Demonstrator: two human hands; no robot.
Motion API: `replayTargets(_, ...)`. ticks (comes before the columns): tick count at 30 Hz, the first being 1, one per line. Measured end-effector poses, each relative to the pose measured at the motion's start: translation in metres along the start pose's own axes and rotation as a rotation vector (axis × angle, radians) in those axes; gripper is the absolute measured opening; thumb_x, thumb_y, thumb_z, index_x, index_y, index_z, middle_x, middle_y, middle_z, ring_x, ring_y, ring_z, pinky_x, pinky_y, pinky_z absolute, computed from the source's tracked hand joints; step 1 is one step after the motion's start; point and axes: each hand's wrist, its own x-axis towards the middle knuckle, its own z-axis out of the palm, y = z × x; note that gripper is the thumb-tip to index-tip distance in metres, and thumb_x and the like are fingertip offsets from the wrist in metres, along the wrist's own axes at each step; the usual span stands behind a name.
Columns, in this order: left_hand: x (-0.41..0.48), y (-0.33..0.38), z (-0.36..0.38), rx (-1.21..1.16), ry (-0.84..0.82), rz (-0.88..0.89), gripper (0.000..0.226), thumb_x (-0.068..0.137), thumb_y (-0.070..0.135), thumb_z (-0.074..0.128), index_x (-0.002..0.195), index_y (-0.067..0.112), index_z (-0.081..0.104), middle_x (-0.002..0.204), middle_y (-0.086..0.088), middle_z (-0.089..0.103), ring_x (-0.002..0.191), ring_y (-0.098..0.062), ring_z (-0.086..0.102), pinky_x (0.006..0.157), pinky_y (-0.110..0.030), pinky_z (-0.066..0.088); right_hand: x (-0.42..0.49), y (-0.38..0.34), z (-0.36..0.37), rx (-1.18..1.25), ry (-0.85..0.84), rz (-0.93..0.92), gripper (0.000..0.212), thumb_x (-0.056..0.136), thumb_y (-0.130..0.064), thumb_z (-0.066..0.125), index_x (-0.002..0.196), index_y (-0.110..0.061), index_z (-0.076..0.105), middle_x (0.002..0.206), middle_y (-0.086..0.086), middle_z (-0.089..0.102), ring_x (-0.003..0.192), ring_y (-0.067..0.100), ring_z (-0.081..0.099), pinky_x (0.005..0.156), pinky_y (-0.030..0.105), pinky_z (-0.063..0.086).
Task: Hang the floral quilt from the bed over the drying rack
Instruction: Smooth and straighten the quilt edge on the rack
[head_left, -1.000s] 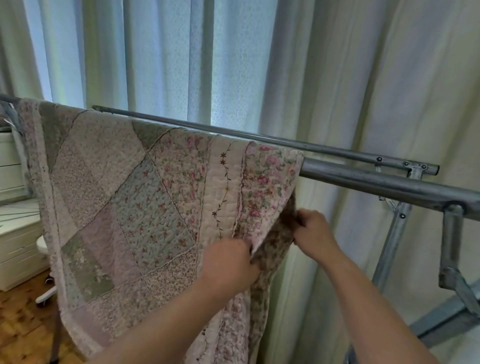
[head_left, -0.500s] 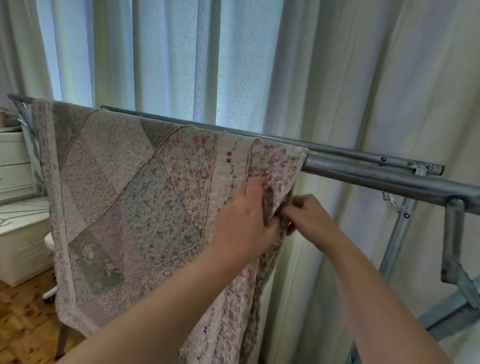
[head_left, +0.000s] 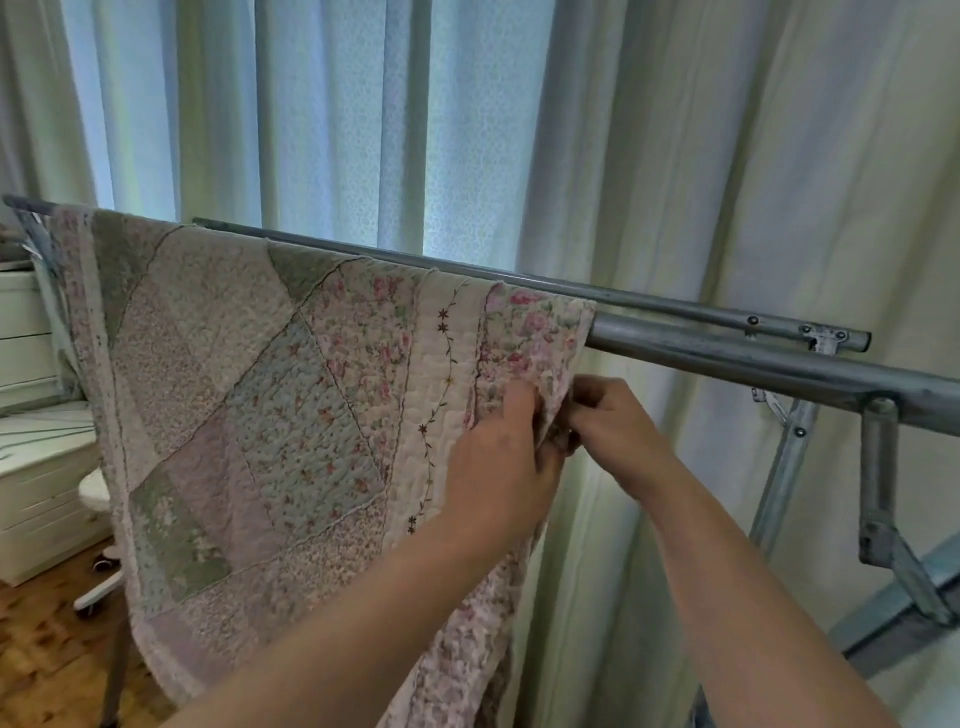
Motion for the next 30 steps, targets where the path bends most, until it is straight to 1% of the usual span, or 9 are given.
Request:
replayTargets(4, -0.010, -0.014, 0.014, 0.238, -0.104, -0.055, 0.034, 0.087, 0.041, 0.046, 0.103, 0.011, 0.041, 0.077, -0.007, 0.061, 0.065, -0.031, 0.060, 0.049, -0.031, 0.033, -0.002, 0.015, -0.006, 0.107, 0.016, 0.040, 0.020, 0.074, -0.015, 0.058, 0.061, -0.024, 0.071, 0.056, -0.007, 0.067, 0.051, 0.008, 0.059, 0.044, 0.020, 0.046)
replayTargets(8, -0.023, -0.036, 0.020, 0.589, -0.427, -0.215, 0.053, 0.082, 0.063, 0.036, 0.085, 0.016, 0.060, 0.077, -0.004, 0.065, 0.069, -0.026, 0.062, 0.053, -0.027, 0.040, -0.013, 0.045, 0.005, -0.173, -0.131, 0.207, 0.014, 0.063, -0.023, 0.056, 0.066, -0.016, 0.069, 0.058, 0.000, 0.064, 0.050, 0.010, 0.054, 0.040, 0.018, 0.043)
replayTargets(11, -0.034, -0.039, 0.033, 0.573, -0.675, -0.321, 0.041, 0.086, 0.048, 0.045, 0.097, 0.011, 0.061, 0.098, -0.008, 0.066, 0.088, -0.028, 0.063, 0.063, -0.033, 0.045, -0.023, 0.073, 0.021, -0.367, -0.301, 0.265, 0.020, 0.069, -0.016, 0.052, 0.079, -0.007, 0.066, 0.071, 0.014, 0.061, 0.057, 0.021, 0.055, 0.040, 0.021, 0.045)
replayTargets(13, -0.036, -0.037, 0.035, 0.517, -0.779, -0.320, 0.034, 0.088, 0.038, 0.045, 0.097, 0.008, 0.059, 0.103, -0.011, 0.063, 0.094, -0.030, 0.061, 0.070, -0.034, 0.046, -0.024, 0.088, 0.024, -0.421, -0.247, 0.303, 0.014, 0.079, -0.006, 0.051, 0.083, -0.002, 0.064, 0.078, 0.019, 0.063, 0.065, 0.026, 0.061, 0.054, 0.033, 0.054)
replayTargets(18, -0.031, -0.039, 0.029, 0.540, -1.014, -0.285, 0.026, 0.084, 0.022, 0.044, 0.059, 0.014, 0.045, 0.058, 0.000, 0.051, 0.066, -0.021, 0.059, 0.048, -0.023, 0.038, -0.009, 0.093, 0.015, -0.863, 0.001, 0.337, 0.030, 0.090, -0.027, 0.046, 0.093, -0.002, 0.063, 0.096, 0.021, 0.065, 0.086, 0.035, 0.061, 0.061, 0.031, 0.040)
replayTargets(20, -0.034, -0.040, 0.034, 0.596, -0.978, -0.266, 0.019, 0.087, 0.024, 0.044, 0.074, 0.012, 0.051, 0.074, -0.002, 0.056, 0.074, -0.023, 0.057, 0.052, -0.025, 0.038, -0.009, 0.089, 0.013, -0.615, -0.172, 0.342, 0.019, 0.089, -0.011, 0.048, 0.081, -0.007, 0.065, 0.083, 0.019, 0.066, 0.075, 0.032, 0.063, 0.063, 0.036, 0.047)
replayTargets(23, -0.042, -0.045, 0.045, 0.545, -0.814, -0.256, 0.025, 0.087, 0.029, 0.046, 0.095, 0.011, 0.061, 0.097, -0.009, 0.064, 0.088, -0.028, 0.061, 0.062, -0.031, 0.043, -0.020, 0.079, 0.016, -0.320, -0.484, 0.333, 0.047, 0.076, 0.009, 0.043, 0.056, -0.026, 0.066, 0.057, -0.005, 0.068, 0.053, 0.014, 0.066, 0.046, 0.022, 0.051)
replayTargets(28, -0.046, -0.047, 0.049, 0.383, -0.694, -0.274, 0.023, 0.079, 0.039, 0.050, 0.072, 0.018, 0.056, 0.080, -0.006, 0.065, 0.076, -0.026, 0.063, 0.055, -0.027, 0.041, -0.021, 0.069, 0.000, -0.360, -0.630, 0.348, 0.029, 0.076, -0.009, 0.060, 0.063, -0.034, 0.068, 0.061, -0.019, 0.068, 0.062, 0.004, 0.067, 0.052, 0.020, 0.048)
replayTargets(30, -0.039, -0.045, 0.041, 0.356, -0.423, -0.197, 0.027, 0.077, 0.046, 0.052, 0.068, 0.021, 0.047, 0.072, -0.003, 0.058, 0.064, -0.022, 0.056, 0.051, -0.025, 0.035, -0.017, 0.061, -0.008, -0.345, -0.507, 0.277, 0.018, 0.075, -0.011, 0.066, 0.068, -0.028, 0.068, 0.062, -0.014, 0.068, 0.062, 0.004, 0.065, 0.057, 0.026, 0.051)
